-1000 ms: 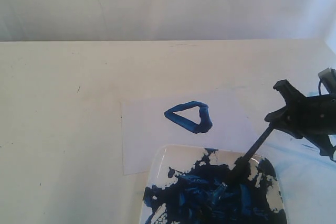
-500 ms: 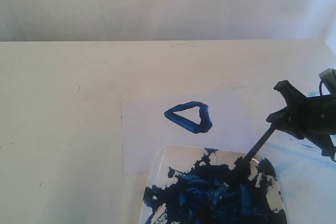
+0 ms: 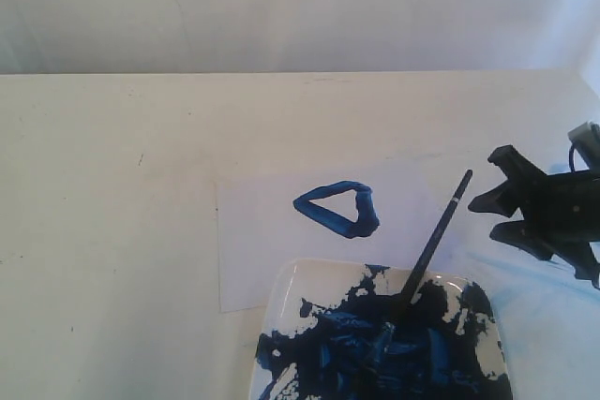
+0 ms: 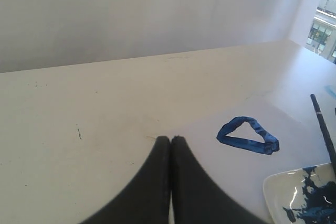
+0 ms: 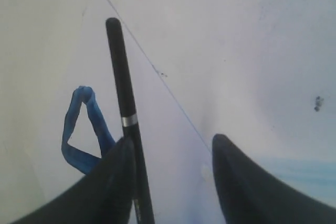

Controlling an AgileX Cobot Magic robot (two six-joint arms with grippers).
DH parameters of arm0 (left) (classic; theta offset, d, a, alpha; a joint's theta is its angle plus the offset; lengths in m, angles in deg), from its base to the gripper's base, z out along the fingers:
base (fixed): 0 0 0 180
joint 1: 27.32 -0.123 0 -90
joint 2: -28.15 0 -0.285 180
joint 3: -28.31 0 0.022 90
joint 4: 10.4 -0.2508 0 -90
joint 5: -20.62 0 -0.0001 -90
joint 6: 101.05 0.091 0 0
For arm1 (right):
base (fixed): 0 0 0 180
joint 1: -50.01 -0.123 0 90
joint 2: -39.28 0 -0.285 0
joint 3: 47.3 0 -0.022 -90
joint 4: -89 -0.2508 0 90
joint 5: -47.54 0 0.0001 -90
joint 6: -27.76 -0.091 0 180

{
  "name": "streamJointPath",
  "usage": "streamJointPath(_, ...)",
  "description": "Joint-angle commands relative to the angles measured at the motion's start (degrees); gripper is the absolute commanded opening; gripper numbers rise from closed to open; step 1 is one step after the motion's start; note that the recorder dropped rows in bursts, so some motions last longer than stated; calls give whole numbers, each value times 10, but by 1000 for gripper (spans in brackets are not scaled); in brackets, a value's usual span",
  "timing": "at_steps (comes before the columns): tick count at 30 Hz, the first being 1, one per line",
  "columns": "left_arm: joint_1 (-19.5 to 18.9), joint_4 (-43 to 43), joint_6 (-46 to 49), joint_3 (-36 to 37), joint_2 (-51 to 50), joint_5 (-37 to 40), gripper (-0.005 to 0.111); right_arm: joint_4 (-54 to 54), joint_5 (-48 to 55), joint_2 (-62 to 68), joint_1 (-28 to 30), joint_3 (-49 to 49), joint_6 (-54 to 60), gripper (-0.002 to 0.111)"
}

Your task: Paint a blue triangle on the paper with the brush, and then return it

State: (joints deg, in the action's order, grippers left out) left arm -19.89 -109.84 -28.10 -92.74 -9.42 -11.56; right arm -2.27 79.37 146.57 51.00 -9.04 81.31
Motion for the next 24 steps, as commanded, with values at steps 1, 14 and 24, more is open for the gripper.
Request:
streamJointPath(1,-1,-5,-2,1,5,4,0,14,24,-17,3,-4,3,46)
streamJointPath(14,-1,-5,6,1,5,11,0,306,-46,-279,3,18,-121,17)
streamJointPath(24,-1,-5,5,1,5,17,0,383,-106,-557,3,57,-133,0)
